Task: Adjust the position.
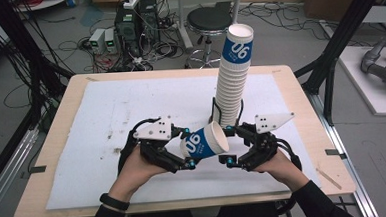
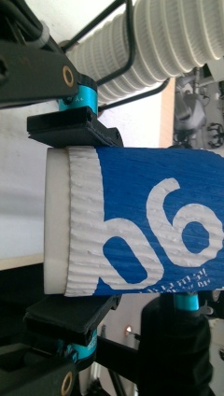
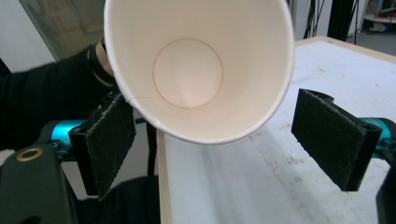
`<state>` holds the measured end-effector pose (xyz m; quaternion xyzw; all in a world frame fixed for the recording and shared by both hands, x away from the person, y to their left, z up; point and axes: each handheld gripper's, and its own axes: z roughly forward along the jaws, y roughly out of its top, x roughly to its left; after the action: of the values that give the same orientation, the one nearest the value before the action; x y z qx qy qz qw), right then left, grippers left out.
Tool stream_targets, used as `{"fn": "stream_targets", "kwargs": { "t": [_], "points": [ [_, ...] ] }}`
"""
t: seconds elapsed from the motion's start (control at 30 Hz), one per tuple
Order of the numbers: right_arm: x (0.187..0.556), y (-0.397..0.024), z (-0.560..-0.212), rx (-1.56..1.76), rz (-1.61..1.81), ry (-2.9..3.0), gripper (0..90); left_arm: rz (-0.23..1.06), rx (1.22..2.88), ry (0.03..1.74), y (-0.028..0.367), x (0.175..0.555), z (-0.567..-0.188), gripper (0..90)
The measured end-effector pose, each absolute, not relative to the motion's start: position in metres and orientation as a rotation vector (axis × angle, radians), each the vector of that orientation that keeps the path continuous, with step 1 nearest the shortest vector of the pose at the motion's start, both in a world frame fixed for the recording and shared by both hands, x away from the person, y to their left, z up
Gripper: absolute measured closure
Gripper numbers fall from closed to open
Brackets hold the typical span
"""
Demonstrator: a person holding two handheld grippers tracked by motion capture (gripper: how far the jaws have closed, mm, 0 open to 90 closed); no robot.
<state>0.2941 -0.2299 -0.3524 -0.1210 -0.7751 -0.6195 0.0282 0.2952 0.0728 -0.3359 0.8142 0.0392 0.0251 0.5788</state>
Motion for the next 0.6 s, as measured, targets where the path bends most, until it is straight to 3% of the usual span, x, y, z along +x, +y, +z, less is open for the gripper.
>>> {"fn": "stream_targets", "kwargs": {
  "t": [0.6],
  "points": [
    [0.291, -0.227, -0.351, -0.345, -1.959, -2.337, 22.2, 0.038, 1.989, 0.081, 0.056, 0.292, -0.345, 29.4]
  ]
}}
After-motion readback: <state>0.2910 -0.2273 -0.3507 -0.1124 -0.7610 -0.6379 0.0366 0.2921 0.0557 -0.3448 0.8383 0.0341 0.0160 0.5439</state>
